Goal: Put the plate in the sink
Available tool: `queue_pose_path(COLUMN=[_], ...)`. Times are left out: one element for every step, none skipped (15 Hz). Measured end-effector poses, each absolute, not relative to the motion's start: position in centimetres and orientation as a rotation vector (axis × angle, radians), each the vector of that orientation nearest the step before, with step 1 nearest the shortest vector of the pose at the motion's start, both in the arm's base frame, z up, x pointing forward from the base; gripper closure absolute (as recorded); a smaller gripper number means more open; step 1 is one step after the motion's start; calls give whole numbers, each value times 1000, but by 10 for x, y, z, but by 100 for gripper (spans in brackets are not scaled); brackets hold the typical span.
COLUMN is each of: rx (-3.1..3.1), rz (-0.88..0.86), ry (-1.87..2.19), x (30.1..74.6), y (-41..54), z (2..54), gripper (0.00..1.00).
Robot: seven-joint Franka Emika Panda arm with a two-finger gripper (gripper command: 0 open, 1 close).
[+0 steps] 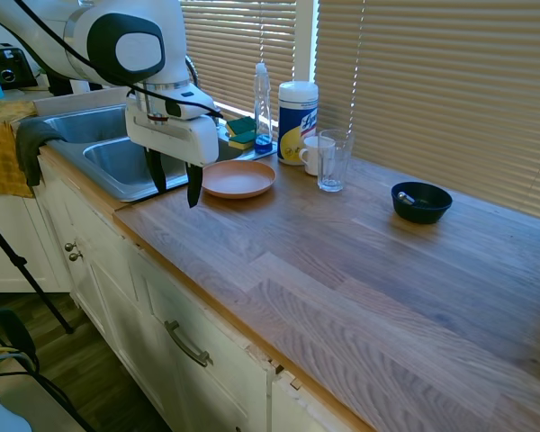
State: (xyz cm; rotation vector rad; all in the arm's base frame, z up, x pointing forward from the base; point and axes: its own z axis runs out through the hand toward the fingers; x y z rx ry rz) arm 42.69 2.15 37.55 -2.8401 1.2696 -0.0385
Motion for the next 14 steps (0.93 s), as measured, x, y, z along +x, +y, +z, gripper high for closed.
queue_pose_path(rx=[-2840, -2836, -2826, -2808, -2785, -2765, -2750, -2742, -2730, -2716, -2702, -2689, -2676, -2668], rz=[-38, -40, -54, -77, -92, -107, -120, -136, -152, -168, -178, -183, -187, -183], ry=[1270, 1271, 1271, 1273, 1279, 1291, 1302, 1301, 1296, 1285, 1271, 1258, 1246, 1229], x=[427, 428, 430, 434, 440, 448, 456, 465, 476, 487, 500, 512, 525, 538], y=[21, 22, 21, 20, 16, 10, 3, -4, -10, -18, -26, -34, -39, -44], z=[375, 376, 379, 383, 388, 391, 392, 392, 391, 390, 389, 385, 381, 376], gripper=[0, 0, 0, 0, 0, 0, 0, 0, 0, 0, 0, 0, 0, 0])
